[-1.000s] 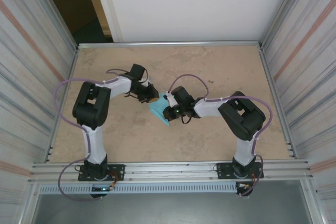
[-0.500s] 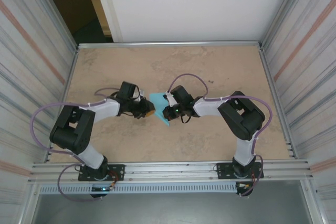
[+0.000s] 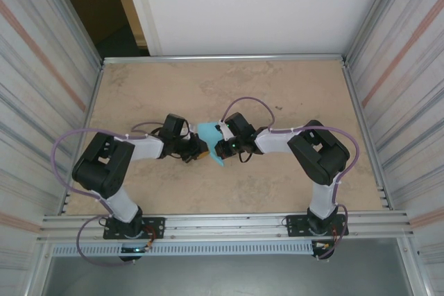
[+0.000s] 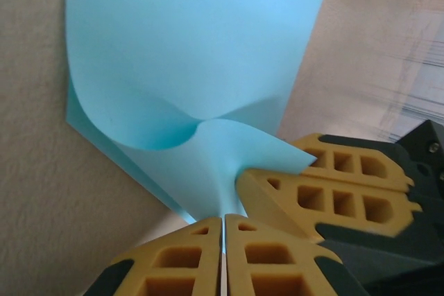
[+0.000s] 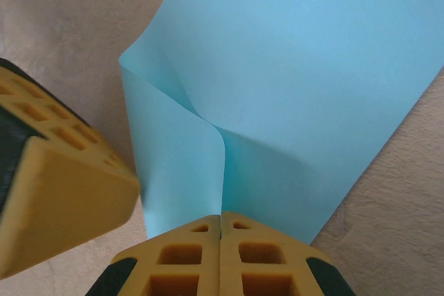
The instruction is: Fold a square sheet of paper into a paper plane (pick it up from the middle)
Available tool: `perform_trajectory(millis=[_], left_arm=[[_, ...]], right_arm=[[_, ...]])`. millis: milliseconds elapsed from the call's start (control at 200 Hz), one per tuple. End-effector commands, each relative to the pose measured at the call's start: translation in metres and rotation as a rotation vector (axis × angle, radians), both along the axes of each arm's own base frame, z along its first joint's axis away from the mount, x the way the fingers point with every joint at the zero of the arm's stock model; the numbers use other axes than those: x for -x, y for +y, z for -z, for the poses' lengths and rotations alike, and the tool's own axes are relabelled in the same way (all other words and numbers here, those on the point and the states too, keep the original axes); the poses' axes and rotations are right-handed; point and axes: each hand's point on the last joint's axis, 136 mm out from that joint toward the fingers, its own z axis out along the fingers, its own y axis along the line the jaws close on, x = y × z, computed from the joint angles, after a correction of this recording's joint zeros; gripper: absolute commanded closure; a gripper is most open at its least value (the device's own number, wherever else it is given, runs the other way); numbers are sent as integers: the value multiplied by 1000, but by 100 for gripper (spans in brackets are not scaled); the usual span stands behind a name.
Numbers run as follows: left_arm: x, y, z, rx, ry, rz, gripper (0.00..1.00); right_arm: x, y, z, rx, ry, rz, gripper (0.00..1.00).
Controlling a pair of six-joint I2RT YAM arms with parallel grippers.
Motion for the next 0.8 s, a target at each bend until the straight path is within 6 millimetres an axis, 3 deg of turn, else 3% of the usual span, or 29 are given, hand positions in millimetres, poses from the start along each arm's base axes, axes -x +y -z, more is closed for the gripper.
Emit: perform_trajectory(millis=[0,797], left_arm=[[-7,-9,-8,31,-27,21,90],[-1,0,12,-41,11,25,91]], right_arm=[[4,-17,25,87,72,50,98],[5,-17,25,85,73,51,98]])
